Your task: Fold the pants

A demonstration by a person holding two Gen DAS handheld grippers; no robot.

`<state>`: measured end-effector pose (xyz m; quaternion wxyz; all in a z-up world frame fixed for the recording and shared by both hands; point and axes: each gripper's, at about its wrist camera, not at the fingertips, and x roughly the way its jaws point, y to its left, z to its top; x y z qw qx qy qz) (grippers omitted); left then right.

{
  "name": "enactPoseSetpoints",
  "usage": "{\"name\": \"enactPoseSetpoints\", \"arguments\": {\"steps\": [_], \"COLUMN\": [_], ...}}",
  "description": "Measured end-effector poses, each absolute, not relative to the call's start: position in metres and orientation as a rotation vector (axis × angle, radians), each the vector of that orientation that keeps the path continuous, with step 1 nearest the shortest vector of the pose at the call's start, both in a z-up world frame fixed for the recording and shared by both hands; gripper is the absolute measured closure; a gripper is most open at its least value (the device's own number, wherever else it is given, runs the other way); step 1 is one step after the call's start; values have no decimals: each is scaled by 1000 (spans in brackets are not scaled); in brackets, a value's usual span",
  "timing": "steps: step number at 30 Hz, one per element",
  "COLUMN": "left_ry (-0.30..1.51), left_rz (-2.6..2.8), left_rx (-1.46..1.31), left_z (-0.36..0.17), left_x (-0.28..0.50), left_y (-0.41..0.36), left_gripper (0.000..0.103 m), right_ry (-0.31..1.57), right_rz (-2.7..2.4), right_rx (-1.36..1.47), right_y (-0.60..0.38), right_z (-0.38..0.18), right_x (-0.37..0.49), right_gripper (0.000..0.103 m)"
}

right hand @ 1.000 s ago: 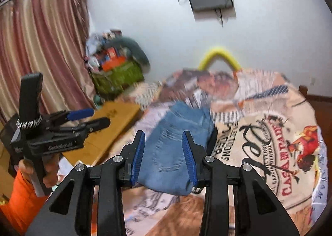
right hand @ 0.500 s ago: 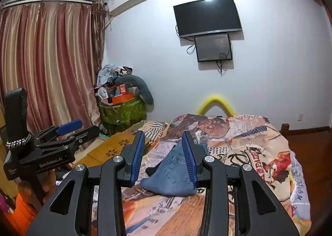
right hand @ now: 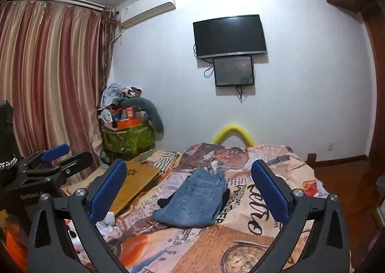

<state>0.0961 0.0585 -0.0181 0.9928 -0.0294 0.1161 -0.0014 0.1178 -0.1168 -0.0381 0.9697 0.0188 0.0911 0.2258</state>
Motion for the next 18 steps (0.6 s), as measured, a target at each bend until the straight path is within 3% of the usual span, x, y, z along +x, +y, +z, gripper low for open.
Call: {"name": "enactPoseSetpoints", "arguments": {"steps": [18], "left_ry": [231], "left_rz": [-1], "left_rx": [-24], "left_z": [-20], "left_x": [95], "left_y": [55], "left_gripper": [0], "right_ry": [196], "right_rz": [466], "right_rx": [39], "right_y": [-117], "right_z": [-45], "right_x": [111], "right_gripper": [0]}}
